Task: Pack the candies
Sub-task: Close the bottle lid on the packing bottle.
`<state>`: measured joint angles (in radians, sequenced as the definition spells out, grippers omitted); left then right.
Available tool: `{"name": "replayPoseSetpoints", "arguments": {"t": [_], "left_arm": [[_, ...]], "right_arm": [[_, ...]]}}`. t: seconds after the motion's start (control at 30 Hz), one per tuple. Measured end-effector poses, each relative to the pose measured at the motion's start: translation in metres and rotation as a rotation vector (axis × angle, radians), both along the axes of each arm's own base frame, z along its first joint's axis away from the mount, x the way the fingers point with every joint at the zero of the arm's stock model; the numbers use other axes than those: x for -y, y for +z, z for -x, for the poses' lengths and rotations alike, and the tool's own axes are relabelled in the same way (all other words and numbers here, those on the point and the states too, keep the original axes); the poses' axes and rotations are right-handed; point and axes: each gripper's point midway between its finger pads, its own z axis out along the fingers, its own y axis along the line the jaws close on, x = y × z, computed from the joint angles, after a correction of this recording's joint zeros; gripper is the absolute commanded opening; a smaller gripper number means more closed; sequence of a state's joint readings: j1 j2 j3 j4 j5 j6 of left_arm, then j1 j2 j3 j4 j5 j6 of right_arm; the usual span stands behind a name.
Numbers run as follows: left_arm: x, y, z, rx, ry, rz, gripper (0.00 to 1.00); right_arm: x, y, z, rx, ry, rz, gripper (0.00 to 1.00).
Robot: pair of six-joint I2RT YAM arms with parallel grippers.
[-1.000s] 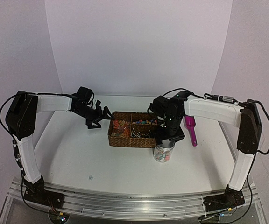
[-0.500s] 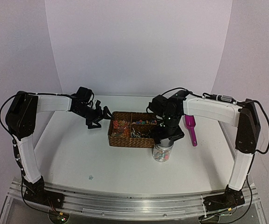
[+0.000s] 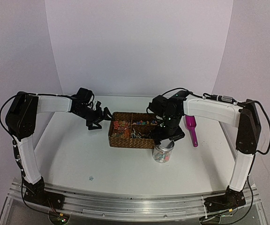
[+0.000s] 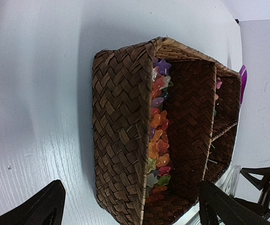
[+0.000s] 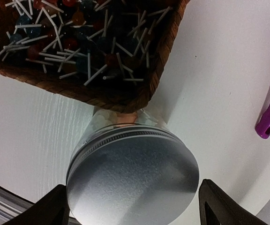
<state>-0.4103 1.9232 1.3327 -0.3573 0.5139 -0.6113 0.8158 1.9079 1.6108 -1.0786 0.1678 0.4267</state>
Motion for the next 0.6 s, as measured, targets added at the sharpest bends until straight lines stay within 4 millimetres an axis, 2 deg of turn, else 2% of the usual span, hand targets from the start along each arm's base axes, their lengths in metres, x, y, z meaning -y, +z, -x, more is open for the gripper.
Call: {"name": "replayPoseSetpoints", "arguments": {"t": [0.6], "left_arm": [[0.000,0.001,0.000,-0.003,-0.003,0.007,0.97]], "right_arm": [[-0.011,0.007,0.002,0.005,0.017,-0.032,0.96]]}}
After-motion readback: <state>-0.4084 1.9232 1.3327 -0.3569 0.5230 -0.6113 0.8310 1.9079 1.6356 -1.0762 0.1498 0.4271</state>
